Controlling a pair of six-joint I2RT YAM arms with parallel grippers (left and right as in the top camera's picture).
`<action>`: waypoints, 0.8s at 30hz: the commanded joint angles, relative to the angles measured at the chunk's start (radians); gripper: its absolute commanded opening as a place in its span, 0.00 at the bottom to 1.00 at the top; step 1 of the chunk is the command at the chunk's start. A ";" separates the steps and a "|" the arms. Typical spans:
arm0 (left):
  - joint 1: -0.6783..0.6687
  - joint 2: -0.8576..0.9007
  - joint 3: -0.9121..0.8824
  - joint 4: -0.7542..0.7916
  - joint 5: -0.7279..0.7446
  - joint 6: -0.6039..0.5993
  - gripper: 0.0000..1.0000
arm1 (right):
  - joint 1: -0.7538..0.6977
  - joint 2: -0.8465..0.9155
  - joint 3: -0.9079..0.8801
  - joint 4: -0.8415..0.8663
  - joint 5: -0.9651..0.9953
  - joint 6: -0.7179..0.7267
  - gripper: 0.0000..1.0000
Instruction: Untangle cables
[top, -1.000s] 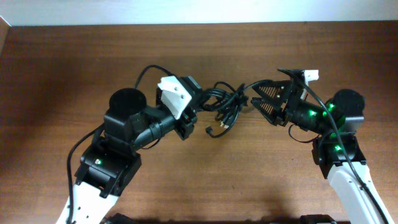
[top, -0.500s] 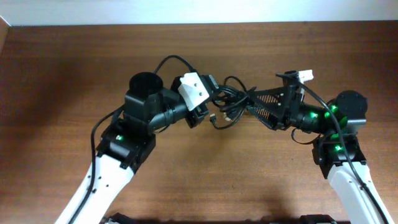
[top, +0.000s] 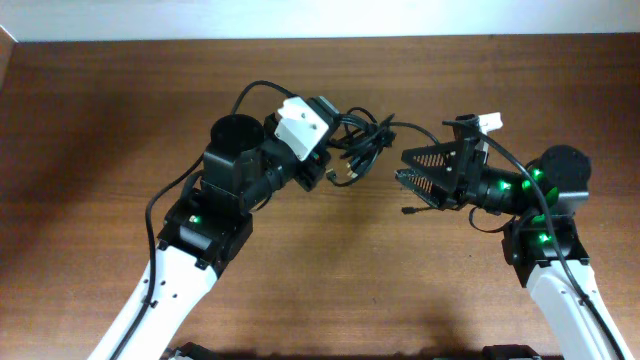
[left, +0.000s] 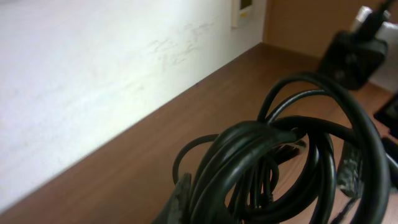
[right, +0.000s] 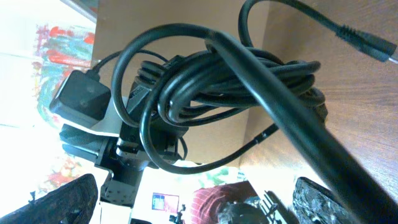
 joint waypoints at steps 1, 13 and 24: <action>-0.018 -0.004 0.012 0.001 -0.034 -0.166 0.00 | -0.001 -0.010 0.004 0.007 0.044 0.005 0.89; -0.145 0.060 0.012 -0.005 -0.036 -0.167 0.00 | -0.001 -0.010 0.004 0.007 0.084 0.030 0.46; -0.155 0.065 0.012 0.032 0.003 -0.167 0.00 | -0.001 -0.010 0.004 0.007 0.088 0.014 0.46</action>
